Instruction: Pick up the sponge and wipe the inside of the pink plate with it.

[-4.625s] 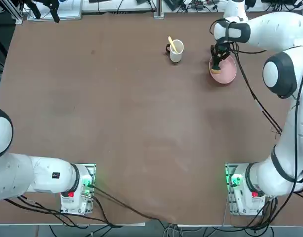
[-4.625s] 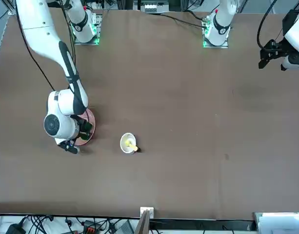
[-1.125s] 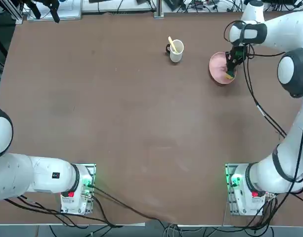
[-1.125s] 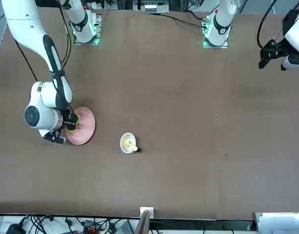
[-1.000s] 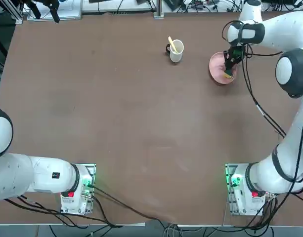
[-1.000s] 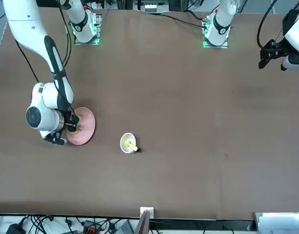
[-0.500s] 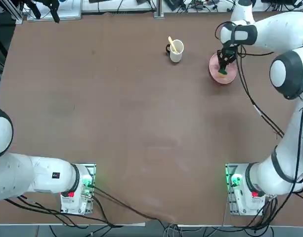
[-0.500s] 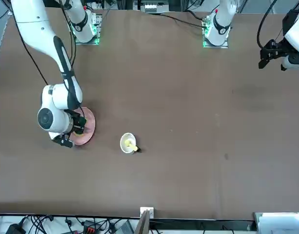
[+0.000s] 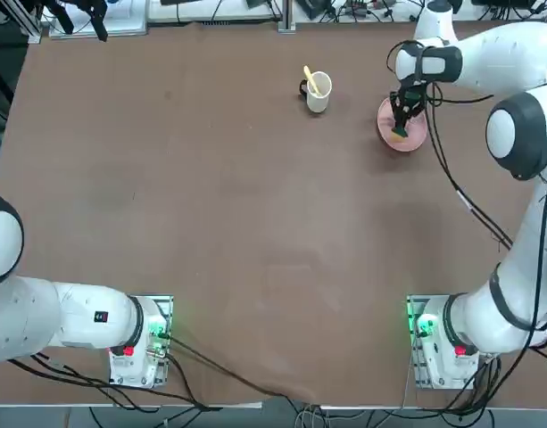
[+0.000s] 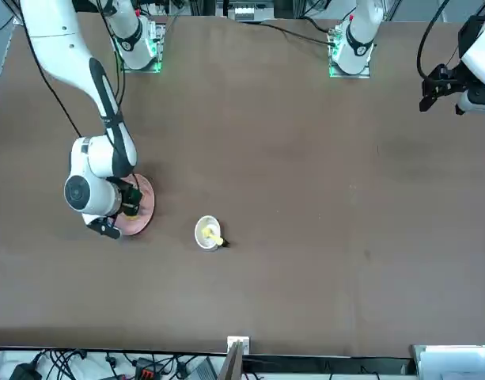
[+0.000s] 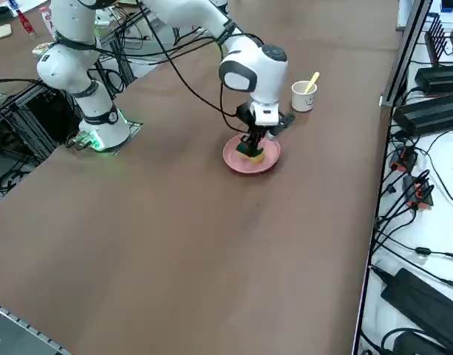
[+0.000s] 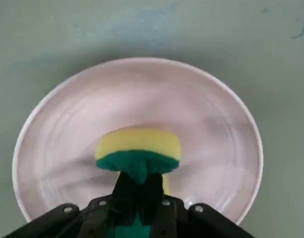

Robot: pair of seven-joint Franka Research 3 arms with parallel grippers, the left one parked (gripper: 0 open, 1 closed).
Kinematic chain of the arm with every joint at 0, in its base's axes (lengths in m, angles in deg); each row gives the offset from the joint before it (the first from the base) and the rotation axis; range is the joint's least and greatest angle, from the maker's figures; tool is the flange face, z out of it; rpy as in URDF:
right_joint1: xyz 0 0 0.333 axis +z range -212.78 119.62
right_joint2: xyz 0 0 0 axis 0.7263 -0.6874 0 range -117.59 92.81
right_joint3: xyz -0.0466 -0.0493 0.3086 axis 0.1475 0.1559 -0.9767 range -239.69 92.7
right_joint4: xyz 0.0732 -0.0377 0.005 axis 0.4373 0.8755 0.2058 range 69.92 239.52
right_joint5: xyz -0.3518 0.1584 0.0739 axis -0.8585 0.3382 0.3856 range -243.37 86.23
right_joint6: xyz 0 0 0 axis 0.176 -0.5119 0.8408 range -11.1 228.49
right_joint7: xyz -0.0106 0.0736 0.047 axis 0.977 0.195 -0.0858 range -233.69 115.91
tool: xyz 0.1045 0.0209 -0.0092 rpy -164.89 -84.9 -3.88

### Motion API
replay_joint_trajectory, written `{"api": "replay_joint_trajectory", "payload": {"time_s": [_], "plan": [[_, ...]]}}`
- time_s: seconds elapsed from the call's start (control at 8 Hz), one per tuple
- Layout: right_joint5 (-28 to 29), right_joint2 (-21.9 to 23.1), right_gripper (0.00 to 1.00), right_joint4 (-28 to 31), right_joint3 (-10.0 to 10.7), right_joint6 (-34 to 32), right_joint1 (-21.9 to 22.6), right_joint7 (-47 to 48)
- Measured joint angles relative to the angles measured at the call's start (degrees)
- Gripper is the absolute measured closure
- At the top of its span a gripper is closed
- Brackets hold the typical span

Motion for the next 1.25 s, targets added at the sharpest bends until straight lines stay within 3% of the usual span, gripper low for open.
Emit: {"api": "replay_joint_trajectory", "payload": {"time_s": [0.62, 1.25], "plan": [[0.23, 4.03, 0.94, 7.03, 0.1, -0.12, -0.67, -1.82], [0.41, 6.52, 0.94, 5.6, 1.0, -6.03, -7.45, -15.69]]}}
